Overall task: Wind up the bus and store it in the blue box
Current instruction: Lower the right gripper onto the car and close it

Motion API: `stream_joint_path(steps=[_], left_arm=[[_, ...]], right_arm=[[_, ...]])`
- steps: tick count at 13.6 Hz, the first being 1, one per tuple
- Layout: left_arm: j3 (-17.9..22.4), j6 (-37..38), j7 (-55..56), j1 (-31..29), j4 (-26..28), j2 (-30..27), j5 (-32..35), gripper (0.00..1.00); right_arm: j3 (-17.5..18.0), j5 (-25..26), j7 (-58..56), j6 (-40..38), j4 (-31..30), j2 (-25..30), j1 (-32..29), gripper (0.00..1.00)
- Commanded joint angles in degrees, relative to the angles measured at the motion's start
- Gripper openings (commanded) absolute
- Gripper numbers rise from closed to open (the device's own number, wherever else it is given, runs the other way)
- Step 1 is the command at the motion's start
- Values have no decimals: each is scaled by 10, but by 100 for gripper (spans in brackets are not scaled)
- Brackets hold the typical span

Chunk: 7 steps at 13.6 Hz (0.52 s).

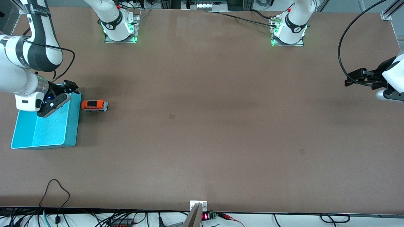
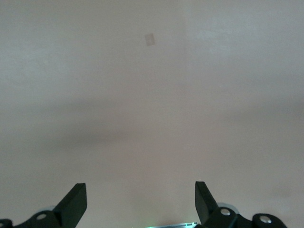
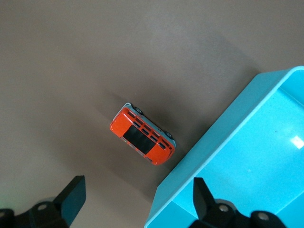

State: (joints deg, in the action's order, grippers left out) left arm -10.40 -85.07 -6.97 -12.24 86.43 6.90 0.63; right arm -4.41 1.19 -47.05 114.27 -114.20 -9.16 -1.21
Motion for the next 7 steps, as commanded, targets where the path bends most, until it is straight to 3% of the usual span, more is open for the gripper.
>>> stream_joint_path(steps=[1,4,7], left_arm=[[128,-68,6,116,103,-78,-29,100],[144,-73,27,137,129,-101,-30,100],[140,-72,23,142,149,-120,-27,100]], right_arm=[[3,-8,-47,9,2,-23,-2,100],[3,-7,-106,19,-9,-48,-5,100],[4,-1,-220,100,-62,-50,-10,100]])
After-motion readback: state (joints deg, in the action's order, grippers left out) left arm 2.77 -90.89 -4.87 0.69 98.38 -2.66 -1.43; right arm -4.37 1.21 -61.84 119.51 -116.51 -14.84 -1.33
